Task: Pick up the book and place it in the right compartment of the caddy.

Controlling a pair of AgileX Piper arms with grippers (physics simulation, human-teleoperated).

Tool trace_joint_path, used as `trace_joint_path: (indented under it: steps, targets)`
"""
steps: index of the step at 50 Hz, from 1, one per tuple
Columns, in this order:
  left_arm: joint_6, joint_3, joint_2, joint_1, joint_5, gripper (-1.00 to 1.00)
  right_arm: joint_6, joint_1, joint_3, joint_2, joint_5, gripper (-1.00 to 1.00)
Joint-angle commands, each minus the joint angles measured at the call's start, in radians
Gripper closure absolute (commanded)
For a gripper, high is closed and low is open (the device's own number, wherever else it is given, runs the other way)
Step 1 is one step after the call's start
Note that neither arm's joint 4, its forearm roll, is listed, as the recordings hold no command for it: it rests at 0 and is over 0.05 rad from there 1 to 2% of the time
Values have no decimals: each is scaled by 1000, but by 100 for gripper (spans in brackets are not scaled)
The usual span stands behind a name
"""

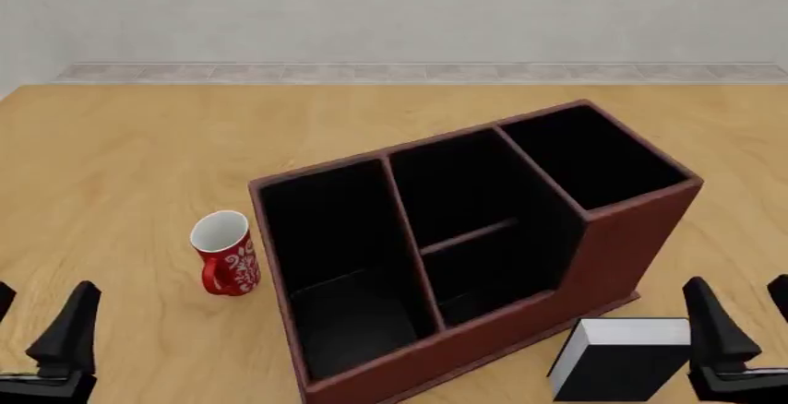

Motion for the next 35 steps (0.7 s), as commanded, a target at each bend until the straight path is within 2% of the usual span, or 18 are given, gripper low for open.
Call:
trace_joint_path:
  steps: [1,2,8,11,20,26,30,35]
  targets:
    - [0,-5,4,13,7,-100,-28,-4,-66,-54,140,-100]
    - [3,-5,1,17,7,-100,-17,0,-87,-55,156,-100]
    - [7,-2,0,22,10,-100,-64,2,-149,-55,249,-100]
    - [8,-2,2,20,10,-100,-135,27,-185,-53,331,-100]
    - [27,-4,18,19,-7,-100,-266,45,-313,-1,529,-100]
    - [33,-3,17,21,-7,-100,-321,57,-374,28,630,-100]
    - [52,-1,21,47,-16,-100,-381,50,-414,54,711,-100]
    - [43,-3,18,52,-14,-100,-419,58,-465,101,817,-100]
